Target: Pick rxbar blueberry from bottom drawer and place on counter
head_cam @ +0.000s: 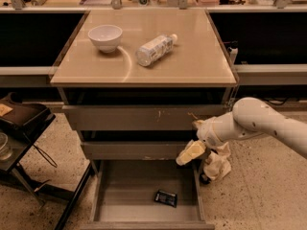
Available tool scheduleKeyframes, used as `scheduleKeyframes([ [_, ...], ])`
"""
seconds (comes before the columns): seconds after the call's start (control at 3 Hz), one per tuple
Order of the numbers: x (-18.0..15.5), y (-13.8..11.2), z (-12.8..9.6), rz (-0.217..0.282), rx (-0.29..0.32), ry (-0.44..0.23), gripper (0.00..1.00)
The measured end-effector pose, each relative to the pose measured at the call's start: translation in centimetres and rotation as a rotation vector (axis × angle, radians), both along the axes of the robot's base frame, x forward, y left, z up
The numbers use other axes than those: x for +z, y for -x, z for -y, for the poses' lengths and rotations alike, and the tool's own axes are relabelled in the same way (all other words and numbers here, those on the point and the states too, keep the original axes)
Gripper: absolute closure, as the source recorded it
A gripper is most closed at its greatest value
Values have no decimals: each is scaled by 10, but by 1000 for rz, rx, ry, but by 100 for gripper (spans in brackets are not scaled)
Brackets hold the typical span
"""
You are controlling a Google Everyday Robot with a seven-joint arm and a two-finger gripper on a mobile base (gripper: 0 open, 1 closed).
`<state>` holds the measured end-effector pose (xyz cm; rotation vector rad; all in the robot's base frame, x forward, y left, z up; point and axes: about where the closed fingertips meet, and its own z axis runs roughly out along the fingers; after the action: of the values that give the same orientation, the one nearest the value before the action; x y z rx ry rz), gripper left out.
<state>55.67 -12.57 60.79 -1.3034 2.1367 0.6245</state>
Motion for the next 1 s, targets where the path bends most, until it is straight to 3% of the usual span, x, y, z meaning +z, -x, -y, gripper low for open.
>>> scheduleKeyframes([
  [0.33, -1, -11, 1, 30, -29, 0, 0],
  [0.67, -32, 9, -19, -57, 42, -43, 0],
  [1.0, -99, 38, -46, -250, 100, -97, 0],
])
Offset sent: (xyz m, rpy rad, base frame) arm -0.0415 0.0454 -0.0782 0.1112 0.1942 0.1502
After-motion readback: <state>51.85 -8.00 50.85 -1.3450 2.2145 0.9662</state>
